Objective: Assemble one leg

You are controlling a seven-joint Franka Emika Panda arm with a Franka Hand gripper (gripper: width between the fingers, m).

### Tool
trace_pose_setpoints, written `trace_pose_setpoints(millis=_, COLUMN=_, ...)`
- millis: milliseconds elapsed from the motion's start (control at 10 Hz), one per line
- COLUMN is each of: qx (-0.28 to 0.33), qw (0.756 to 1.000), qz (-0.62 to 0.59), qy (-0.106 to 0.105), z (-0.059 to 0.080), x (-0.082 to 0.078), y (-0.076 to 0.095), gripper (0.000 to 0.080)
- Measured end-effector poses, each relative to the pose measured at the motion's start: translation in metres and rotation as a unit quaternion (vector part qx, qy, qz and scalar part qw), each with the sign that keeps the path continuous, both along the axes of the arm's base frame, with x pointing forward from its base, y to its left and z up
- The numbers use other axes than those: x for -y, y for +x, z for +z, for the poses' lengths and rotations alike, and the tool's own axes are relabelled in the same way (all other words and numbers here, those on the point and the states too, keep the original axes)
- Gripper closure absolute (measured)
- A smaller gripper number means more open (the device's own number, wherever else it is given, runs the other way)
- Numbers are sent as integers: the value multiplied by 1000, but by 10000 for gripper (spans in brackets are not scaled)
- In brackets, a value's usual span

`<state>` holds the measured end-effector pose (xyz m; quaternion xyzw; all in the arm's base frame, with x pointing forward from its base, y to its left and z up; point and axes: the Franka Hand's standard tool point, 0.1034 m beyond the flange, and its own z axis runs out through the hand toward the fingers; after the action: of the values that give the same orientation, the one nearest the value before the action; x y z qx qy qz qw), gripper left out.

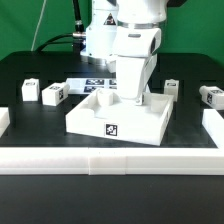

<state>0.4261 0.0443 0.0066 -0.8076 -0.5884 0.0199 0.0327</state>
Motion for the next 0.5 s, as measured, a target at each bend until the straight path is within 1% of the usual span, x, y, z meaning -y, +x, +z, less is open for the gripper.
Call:
trace_pose_setpoints(millis=200, qx=1, qw=1000, qz=23, qy=1, z=0, x=3, y=2, gripper=733)
trace_pose_setpoints(millis=300, qx=6, qw=998, qz=57, qy=5, z=1, x=11, y=11, gripper=733)
trace_pose_setpoints(millis=400, qx=12, qw=997, qz=80, qy=6, z=1, x=15, y=19, gripper=733)
trace_pose_setpoints(millis=500, qx=20, qw=991, qz=132, qy=7, z=-1, x=15, y=27, gripper=733)
